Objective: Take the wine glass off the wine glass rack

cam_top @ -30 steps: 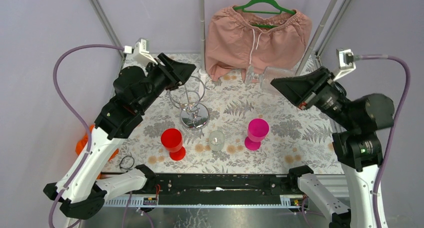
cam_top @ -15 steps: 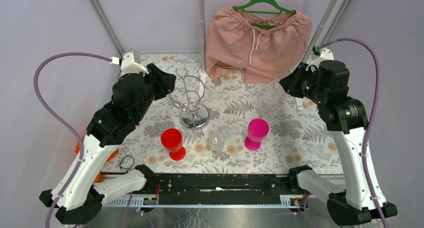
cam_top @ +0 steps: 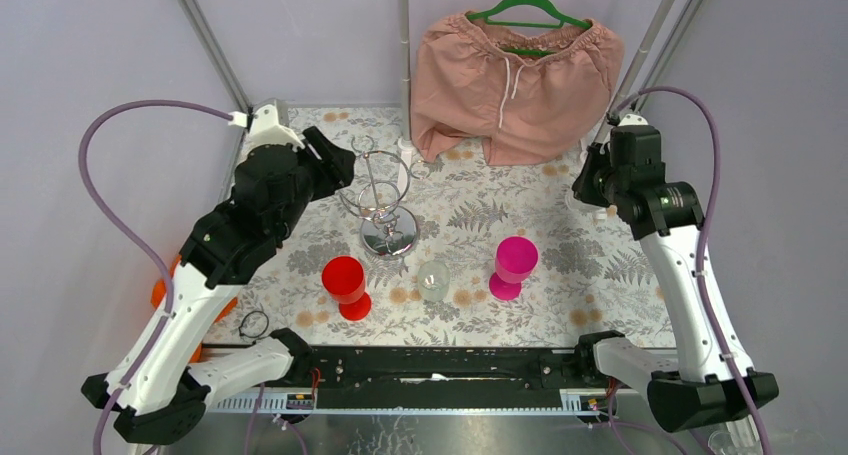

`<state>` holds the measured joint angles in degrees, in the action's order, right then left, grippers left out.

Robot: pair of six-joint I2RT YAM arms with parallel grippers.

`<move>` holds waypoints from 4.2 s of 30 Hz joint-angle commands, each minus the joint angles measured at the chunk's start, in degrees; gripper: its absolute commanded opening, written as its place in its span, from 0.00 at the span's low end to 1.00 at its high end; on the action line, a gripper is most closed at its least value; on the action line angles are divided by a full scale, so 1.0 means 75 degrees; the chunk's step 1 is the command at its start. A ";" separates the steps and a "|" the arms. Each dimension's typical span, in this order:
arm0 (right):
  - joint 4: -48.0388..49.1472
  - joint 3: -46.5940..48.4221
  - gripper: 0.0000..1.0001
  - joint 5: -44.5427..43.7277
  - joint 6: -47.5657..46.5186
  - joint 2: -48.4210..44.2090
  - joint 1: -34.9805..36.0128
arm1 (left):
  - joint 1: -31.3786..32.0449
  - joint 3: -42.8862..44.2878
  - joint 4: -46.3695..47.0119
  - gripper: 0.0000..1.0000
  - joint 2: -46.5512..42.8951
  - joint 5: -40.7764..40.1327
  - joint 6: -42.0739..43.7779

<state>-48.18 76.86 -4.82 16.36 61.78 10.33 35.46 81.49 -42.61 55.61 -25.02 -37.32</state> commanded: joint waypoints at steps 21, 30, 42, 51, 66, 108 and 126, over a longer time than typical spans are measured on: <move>0.0876 0.3315 0.00 0.1172 -0.0435 0.4309 0.1021 | -0.2764 -0.1073 0.0883 0.66 0.0097 0.3187 0.0303; 0.0500 0.4375 0.00 0.0319 -0.0742 0.5511 0.2276 | -0.3318 -0.1319 0.0970 0.63 0.0011 0.3444 0.0460; -0.0005 0.4689 0.00 -0.0418 -0.0998 0.5867 0.3175 | -0.3793 -0.1495 0.1039 0.64 -0.0099 0.3896 0.0513; -0.0154 0.3877 0.00 -0.1388 -0.0991 0.5025 0.3264 | -0.3931 -0.1614 0.1124 0.63 -0.0150 0.4183 0.0460; -0.0124 0.0297 0.00 -0.1577 -0.0322 0.1494 0.1919 | -0.3995 -0.1674 0.1216 0.61 -0.0155 0.4711 0.0425; -0.0744 -0.2233 0.00 -0.0706 0.1920 0.0492 0.0575 | -0.4167 -0.2169 0.1698 0.61 -0.0110 0.6260 0.0792; 0.0317 -0.3389 0.00 -0.0836 0.2391 0.0773 -0.0281 | -0.4414 -0.2436 0.1922 0.61 -0.0063 0.6778 0.0837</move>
<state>-48.58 51.92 -7.99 32.51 67.77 9.58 3.18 63.96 -31.66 55.11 24.01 -32.40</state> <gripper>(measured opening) 0.197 0.611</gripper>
